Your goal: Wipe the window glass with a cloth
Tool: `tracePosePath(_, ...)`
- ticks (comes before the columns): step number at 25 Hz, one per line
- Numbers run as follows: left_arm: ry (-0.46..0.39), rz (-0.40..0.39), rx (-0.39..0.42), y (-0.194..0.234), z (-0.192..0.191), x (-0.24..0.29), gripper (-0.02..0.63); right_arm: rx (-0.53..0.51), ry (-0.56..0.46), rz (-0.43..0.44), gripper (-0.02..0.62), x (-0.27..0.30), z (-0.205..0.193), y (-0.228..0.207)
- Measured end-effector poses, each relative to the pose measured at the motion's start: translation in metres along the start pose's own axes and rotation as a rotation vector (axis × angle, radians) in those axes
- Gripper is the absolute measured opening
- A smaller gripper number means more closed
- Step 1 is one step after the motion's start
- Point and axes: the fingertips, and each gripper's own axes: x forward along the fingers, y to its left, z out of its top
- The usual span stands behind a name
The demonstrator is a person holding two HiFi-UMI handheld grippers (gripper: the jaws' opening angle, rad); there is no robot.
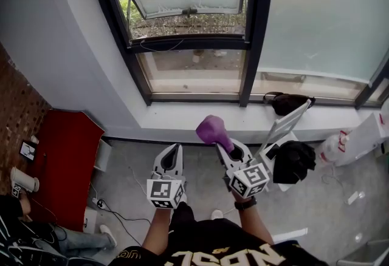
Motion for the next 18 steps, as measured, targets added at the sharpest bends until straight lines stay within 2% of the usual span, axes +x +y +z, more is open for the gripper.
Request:
tracePosePath(6, -0.01, -0.033, -0.04, 0.05, -0.007, 0.036, 0.018, -0.008, 0.045, -0.019, 0.083, 0.057, -0.016, 0.001)
tracePosePath(12, -0.031, -0.063, -0.027, 0.136, 0.003, 0.075, 0.018, 0.003, 0.044, -0.054, 0.083, 0.145, -0.023, 0.008)
tracePosePath(18, -0.01, -0.079, -0.081, 0.208, -0.015, 0.11, 0.018, 0.023, 0.092, -0.092, 0.083, 0.206, -0.045, 0.013)
